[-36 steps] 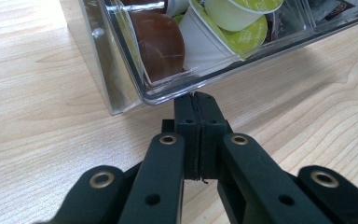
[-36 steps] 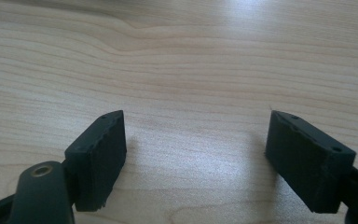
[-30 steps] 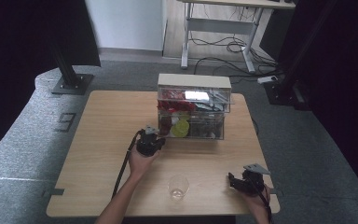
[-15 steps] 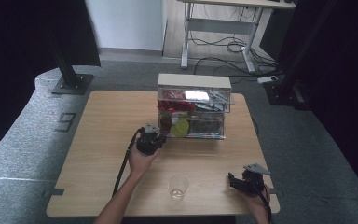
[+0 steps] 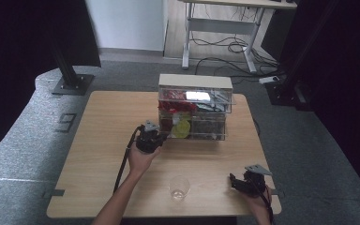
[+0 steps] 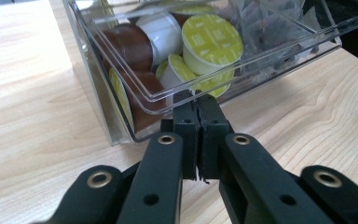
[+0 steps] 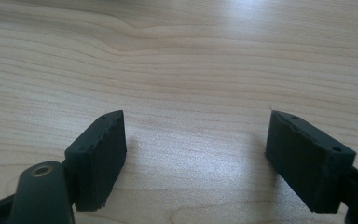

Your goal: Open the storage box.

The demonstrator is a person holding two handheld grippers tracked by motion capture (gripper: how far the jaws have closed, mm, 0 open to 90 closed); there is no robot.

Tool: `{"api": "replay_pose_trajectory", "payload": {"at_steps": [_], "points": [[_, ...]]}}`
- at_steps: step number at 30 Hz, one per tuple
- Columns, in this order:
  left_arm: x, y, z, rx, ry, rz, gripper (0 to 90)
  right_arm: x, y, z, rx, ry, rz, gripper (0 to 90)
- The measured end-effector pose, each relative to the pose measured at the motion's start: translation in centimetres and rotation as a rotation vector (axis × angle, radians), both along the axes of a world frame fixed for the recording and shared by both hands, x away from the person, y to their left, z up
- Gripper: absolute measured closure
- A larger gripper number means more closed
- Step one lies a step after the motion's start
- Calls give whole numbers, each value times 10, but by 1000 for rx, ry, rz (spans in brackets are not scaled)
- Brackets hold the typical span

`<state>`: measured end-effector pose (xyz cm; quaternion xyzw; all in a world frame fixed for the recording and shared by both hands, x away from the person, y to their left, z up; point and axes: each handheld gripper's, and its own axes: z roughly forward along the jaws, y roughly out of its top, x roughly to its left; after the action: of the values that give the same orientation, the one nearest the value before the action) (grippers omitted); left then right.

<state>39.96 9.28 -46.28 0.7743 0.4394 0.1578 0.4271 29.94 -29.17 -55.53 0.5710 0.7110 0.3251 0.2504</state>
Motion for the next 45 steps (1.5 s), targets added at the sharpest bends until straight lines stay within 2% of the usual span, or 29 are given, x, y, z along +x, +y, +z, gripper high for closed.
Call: {"api": "replay_pose_trajectory", "payload": {"at_steps": [20,28,45], "points": [[6,4,21,-12,-37,19,876,0,0,0,-1,-1,2,204],[8,2,32,-9,-65,25,873,0,0,0,0,0,1,204],[16,3,45,-11,-75,35,865,0,0,0,-1,1,2,204]]}}
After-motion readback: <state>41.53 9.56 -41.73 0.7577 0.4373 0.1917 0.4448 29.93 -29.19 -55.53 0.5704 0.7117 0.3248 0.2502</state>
